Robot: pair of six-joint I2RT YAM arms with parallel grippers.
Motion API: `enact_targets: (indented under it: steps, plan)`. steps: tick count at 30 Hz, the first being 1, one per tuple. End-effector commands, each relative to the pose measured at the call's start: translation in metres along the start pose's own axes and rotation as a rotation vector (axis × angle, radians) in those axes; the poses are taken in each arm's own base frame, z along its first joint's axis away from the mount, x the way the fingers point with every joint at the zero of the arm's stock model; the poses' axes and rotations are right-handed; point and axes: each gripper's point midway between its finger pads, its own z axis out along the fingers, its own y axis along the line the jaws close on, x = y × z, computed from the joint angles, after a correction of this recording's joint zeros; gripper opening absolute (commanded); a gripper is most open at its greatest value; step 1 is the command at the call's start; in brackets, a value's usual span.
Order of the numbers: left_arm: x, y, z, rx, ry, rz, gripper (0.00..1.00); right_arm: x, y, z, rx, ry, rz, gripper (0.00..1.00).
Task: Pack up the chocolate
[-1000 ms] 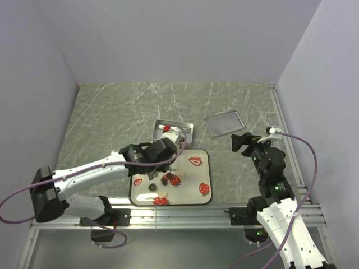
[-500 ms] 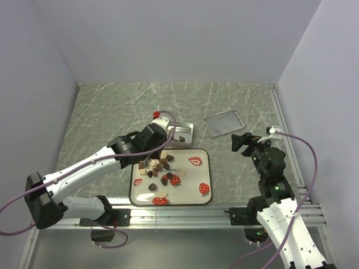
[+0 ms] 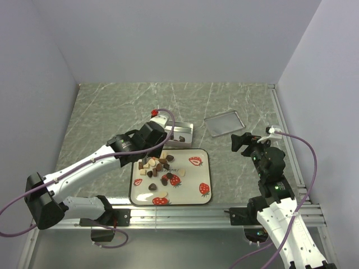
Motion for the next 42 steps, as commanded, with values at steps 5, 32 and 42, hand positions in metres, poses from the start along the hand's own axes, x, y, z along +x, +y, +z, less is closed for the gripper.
enact_targets:
  steps: [5,32,42]
  plan:
    - [-0.02,-0.008,-0.009,0.055,-0.06,-0.008,0.48,-0.01,0.003,0.002,-0.014,-0.042,-0.01,0.94]
    - [0.055,-0.065,-0.071,0.298,0.177,0.069,0.48,-0.007,0.002,0.008,-0.005,-0.019,-0.015,0.94]
    - [0.071,-0.071,-0.081,0.319,0.258,0.094,0.48,-0.006,0.001,0.008,-0.004,-0.016,-0.015,0.94]
